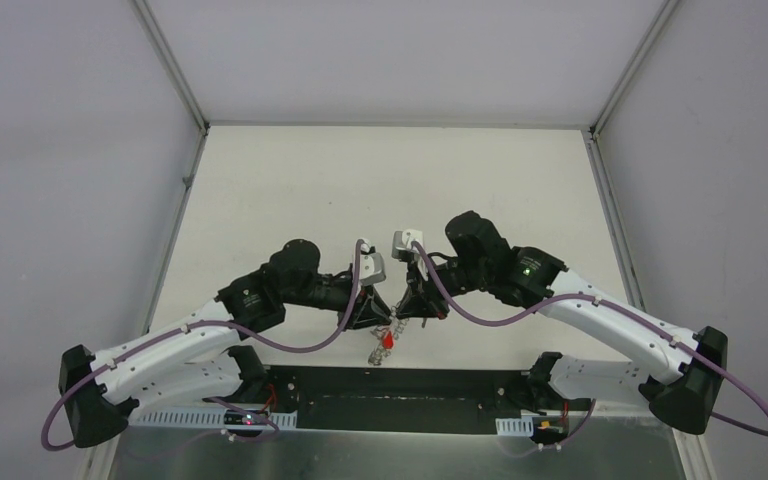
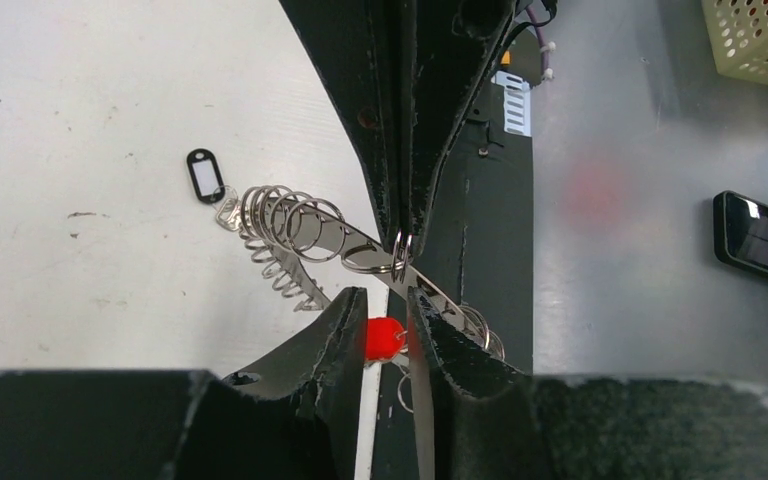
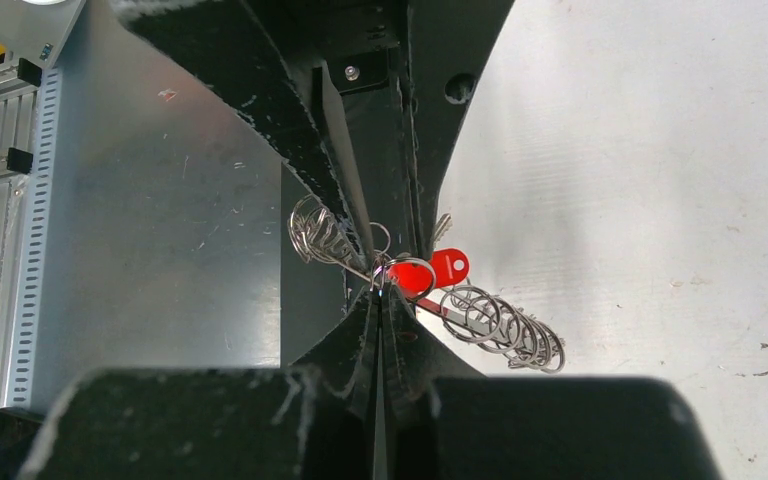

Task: Put the keys on the keyring

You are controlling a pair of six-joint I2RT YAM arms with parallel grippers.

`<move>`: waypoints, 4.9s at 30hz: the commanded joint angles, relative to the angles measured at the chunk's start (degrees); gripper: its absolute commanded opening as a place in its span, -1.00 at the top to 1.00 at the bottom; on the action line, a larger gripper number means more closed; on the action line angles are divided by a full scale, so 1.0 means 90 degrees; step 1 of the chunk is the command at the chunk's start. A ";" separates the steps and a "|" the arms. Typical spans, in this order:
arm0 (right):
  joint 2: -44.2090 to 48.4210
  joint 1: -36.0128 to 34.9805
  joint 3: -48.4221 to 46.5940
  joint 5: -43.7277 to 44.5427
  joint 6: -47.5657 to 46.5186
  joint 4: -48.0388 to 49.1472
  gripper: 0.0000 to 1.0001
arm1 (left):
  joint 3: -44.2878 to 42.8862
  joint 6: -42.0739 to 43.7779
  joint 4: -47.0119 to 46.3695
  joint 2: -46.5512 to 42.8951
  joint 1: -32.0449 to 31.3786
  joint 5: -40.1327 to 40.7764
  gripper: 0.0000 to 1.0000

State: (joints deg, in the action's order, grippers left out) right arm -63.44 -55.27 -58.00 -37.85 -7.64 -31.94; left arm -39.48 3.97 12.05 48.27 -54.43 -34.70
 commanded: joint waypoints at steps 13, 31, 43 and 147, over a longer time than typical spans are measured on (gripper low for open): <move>0.0097 -0.0022 -0.0275 -0.0024 0.0071 0.0480 1.00 | -0.0164 -0.0235 -0.0999 0.0035 -0.0056 -0.0295 0.46; 0.0096 -0.0022 -0.0275 0.0013 0.0111 0.0496 1.00 | -0.0028 -0.0374 -0.1328 -0.0126 -0.0056 -0.0329 0.74; 0.0371 -0.0022 -0.0099 0.0528 0.0173 0.0568 -0.06 | 0.0131 -0.0424 -0.1330 -0.0256 -0.0063 -0.0217 1.00; 0.2061 0.0857 0.1533 0.2961 0.2444 0.2798 1.00 | 0.1459 -0.1566 -0.1196 -0.3418 -0.0064 0.3653 -0.98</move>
State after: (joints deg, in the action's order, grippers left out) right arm -45.41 -51.18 -40.03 -18.24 7.16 -6.09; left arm -24.27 -2.26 -6.85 18.96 -54.43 -15.29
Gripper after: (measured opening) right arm 0.009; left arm 0.945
